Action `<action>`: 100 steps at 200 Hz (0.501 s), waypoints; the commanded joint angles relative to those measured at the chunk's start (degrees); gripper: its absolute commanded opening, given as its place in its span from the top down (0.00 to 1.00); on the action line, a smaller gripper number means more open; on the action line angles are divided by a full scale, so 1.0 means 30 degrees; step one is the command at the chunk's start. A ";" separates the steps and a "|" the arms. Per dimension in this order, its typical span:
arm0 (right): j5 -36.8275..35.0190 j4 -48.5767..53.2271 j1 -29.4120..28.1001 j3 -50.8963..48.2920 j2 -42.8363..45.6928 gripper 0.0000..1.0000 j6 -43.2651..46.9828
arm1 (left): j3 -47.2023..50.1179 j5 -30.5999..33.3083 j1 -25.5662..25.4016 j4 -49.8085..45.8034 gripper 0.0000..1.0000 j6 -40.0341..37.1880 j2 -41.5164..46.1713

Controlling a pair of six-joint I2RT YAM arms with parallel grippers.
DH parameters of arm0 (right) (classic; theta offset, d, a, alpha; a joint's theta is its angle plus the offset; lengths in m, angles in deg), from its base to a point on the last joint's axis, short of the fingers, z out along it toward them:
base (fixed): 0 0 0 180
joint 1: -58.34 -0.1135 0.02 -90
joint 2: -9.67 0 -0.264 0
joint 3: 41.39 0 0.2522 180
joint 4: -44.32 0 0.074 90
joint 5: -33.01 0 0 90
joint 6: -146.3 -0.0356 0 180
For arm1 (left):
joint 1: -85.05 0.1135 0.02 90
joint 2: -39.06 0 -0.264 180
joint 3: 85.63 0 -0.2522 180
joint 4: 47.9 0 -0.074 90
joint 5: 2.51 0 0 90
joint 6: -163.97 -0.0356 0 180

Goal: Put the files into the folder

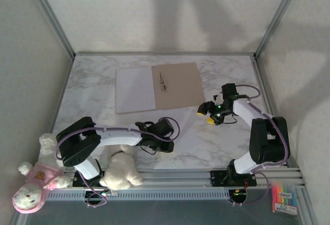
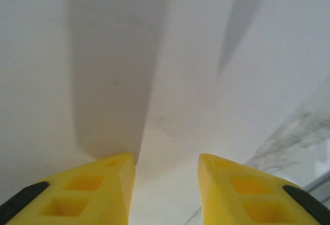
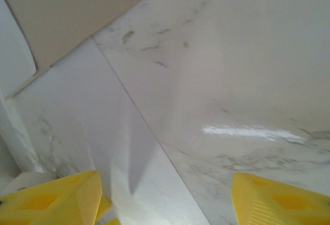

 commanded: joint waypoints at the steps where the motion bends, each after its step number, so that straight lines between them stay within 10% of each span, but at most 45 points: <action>1: 0.0354 -0.0480 -0.0799 0.1079 -0.0691 0.32 0.0812 | 0.0068 0.2095 0.0736 -0.1165 0.50 0.1480 0.1058; 100: 0.0635 -0.2013 -0.3792 0.3228 -0.4713 0.31 0.0477 | 0.1920 0.4863 0.4358 0.1008 0.30 0.3497 0.2904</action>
